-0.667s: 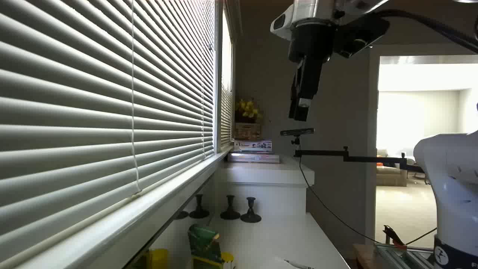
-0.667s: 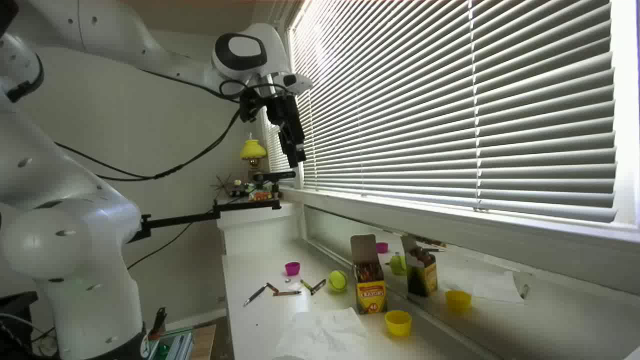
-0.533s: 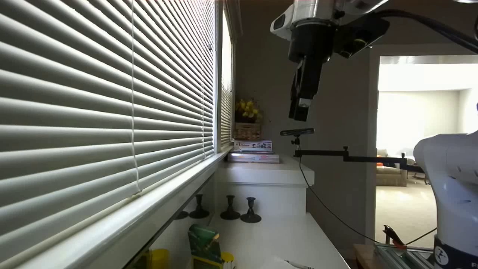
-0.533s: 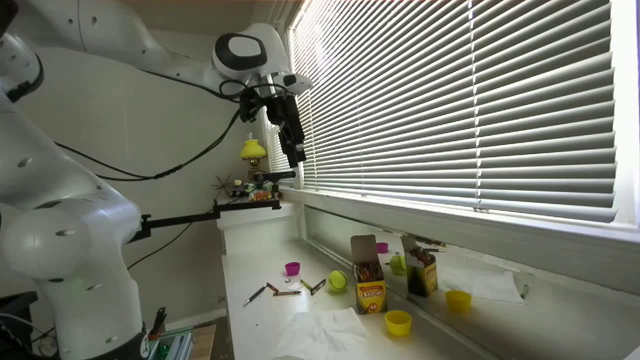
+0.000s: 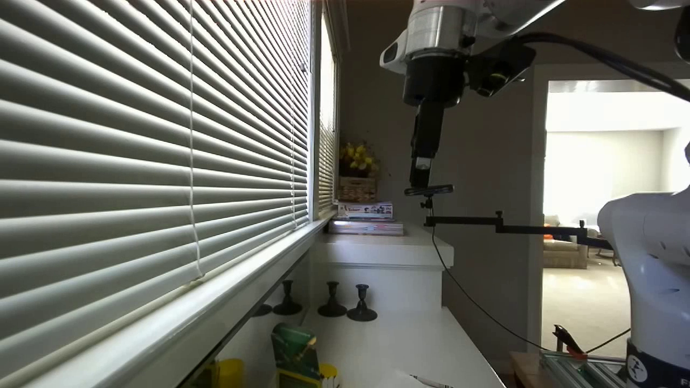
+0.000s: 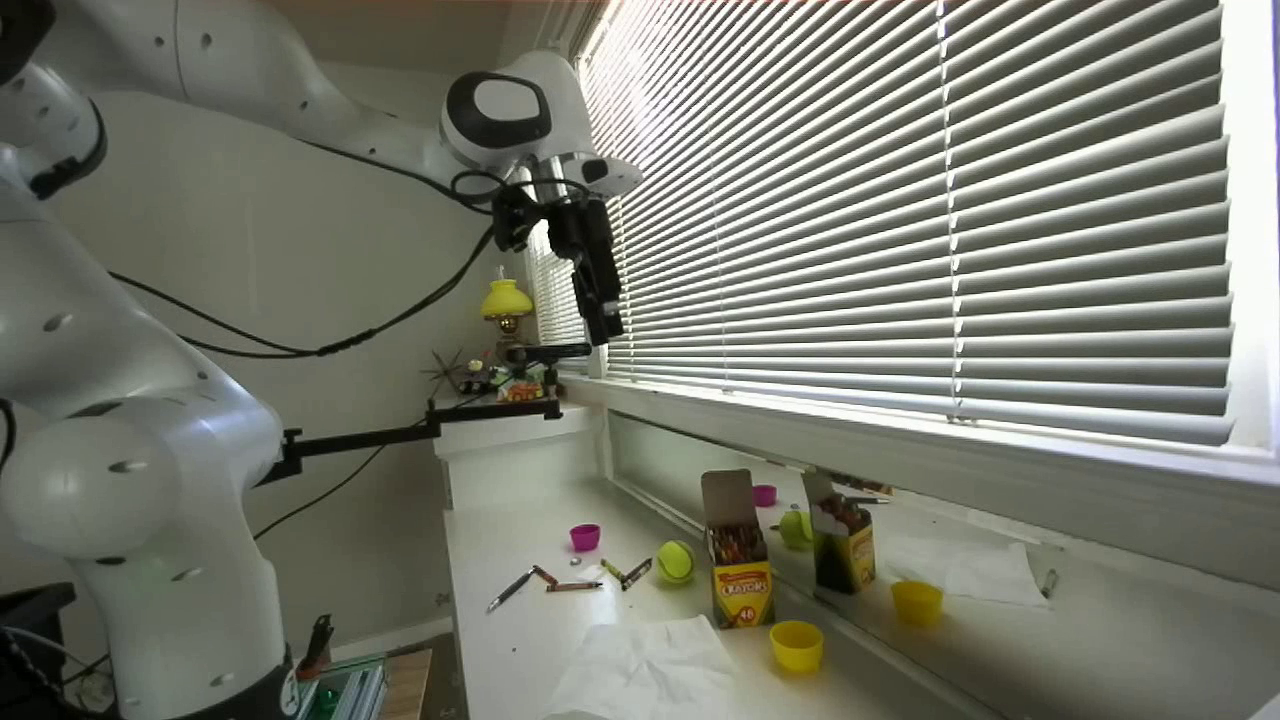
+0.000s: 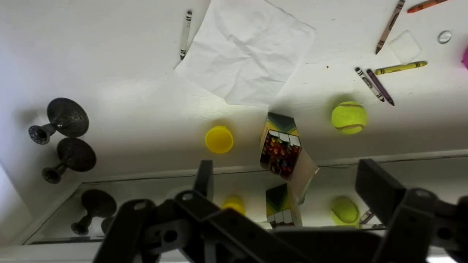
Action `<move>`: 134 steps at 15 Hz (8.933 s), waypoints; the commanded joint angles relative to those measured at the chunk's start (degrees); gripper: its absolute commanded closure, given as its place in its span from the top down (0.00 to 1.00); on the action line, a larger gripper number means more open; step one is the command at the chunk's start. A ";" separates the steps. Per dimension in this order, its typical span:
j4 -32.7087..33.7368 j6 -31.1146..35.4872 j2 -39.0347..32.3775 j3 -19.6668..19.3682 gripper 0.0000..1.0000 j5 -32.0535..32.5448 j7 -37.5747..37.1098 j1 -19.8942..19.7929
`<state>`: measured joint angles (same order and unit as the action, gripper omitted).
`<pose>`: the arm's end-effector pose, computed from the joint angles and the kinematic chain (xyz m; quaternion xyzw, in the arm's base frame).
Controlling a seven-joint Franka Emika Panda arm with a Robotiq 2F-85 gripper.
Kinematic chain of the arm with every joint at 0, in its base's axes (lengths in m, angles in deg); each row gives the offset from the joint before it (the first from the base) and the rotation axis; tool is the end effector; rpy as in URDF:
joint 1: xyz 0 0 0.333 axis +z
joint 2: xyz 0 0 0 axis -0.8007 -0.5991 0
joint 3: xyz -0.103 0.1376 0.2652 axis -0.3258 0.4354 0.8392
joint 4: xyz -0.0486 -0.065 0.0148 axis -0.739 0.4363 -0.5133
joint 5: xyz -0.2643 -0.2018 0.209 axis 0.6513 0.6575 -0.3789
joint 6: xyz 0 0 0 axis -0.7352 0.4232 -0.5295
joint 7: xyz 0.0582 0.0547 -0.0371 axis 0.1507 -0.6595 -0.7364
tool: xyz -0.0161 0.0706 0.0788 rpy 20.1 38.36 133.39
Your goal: Place the small cup on the paper towel
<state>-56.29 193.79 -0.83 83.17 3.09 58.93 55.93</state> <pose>0.3811 0.1145 0.5577 0.9957 -0.0164 0.0719 0.0568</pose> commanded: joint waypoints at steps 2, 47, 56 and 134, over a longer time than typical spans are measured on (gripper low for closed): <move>-1.26 6.16 -7.11 -3.38 1.00 -1.71 -1.91 -1.39; 25.14 3.35 -47.95 4.33 1.00 -7.78 6.90 17.00; 15.89 15.91 -50.31 7.30 1.00 -14.41 9.19 18.05; 7.40 24.57 -44.17 2.26 0.01 -6.55 -8.15 23.25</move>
<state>-43.83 219.30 -50.95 84.76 -1.89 52.05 81.57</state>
